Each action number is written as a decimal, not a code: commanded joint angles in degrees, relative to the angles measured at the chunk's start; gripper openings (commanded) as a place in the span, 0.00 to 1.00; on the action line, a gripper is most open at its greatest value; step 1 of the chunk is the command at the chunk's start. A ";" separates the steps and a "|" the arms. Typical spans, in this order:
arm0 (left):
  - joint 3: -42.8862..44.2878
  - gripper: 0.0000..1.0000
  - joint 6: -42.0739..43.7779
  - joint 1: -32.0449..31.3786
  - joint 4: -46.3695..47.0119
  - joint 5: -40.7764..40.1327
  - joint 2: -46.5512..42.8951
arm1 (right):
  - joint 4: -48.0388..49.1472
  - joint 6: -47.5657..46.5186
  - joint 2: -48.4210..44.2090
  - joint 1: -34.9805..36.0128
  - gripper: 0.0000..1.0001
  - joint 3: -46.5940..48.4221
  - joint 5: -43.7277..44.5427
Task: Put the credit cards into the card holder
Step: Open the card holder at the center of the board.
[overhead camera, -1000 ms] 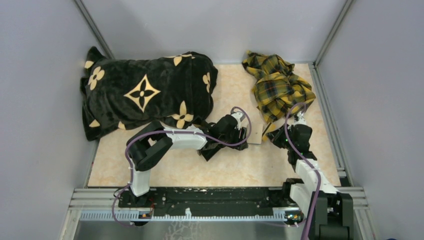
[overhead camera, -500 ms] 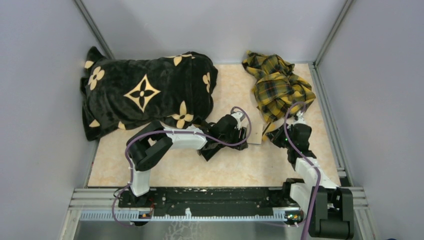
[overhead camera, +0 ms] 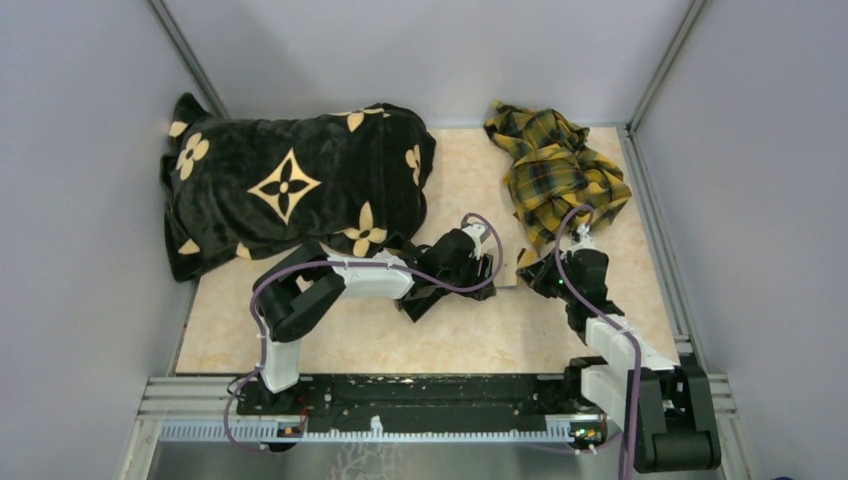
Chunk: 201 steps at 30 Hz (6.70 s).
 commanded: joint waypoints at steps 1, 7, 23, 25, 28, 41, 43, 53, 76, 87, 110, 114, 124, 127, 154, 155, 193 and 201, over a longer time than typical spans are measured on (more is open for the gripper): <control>-2.34 0.62 1.60 1.00 -6.53 -2.30 0.06 | 3.69 1.18 -0.68 1.61 0.00 0.15 0.65; -3.57 0.62 1.80 1.15 -7.06 -3.25 -2.53 | 1.63 0.99 -1.38 3.92 0.00 2.51 2.05; -8.00 0.62 2.31 2.36 -8.69 -6.65 -8.60 | -3.34 -0.42 -1.51 11.62 0.00 8.29 8.67; -9.10 0.62 1.91 2.39 -8.70 -6.98 -9.53 | -3.32 -0.43 -1.07 12.65 0.00 8.69 9.43; -11.31 0.62 0.96 2.39 -8.54 -7.53 -11.18 | -3.47 -0.51 -0.44 14.58 0.00 9.44 10.88; -21.42 0.62 -2.30 2.41 -8.68 -11.53 -20.27 | -4.63 -1.73 3.97 22.63 0.00 13.36 16.74; -21.67 0.62 -2.43 2.41 -9.15 -11.88 -20.93 | -4.35 -1.89 4.87 23.39 0.00 13.67 17.25; -21.48 0.62 -2.68 2.40 -10.57 -12.65 -23.15 | -4.53 -2.97 8.65 27.15 0.00 17.07 20.00; -8.89 0.62 0.52 2.41 -15.96 -13.18 -23.92 | -4.28 -4.85 20.95 32.81 0.00 26.01 22.77; 0.57 0.63 6.01 2.41 -20.22 -17.65 -17.24 | -4.97 -5.71 24.44 33.60 0.00 28.76 23.34; 1.88 0.63 12.95 7.42 -18.31 -14.96 -13.34 | -4.02 -5.19 25.01 33.62 0.00 28.79 22.12; 2.19 0.63 13.43 7.70 -17.71 -13.11 -12.57 | -3.94 -4.85 24.57 33.60 0.00 28.92 21.72; 3.23 0.62 14.68 8.02 -17.81 -11.79 -10.12 | -3.51 -3.87 24.20 33.60 0.00 29.41 20.90; 3.25 0.61 14.92 8.13 -17.61 -11.36 -9.31 | -3.37 -3.60 24.02 33.63 0.00 29.41 20.86; 1.64 0.00 12.64 10.63 -14.93 -4.83 -6.12 | -8.23 -3.70 16.60 33.60 0.00 29.20 23.81; 1.73 0.00 12.38 10.69 -14.83 -4.59 -6.03 | -8.57 -3.64 15.88 33.60 0.00 28.97 24.19; -0.09 0.00 0.64 11.20 -12.38 2.19 -3.37 | 8.63 11.73 16.49 26.04 0.00 9.98 17.35; -2.55 0.00 -1.46 11.20 -10.39 3.32 -4.09 | 9.90 14.65 17.36 26.08 0.00 8.78 17.05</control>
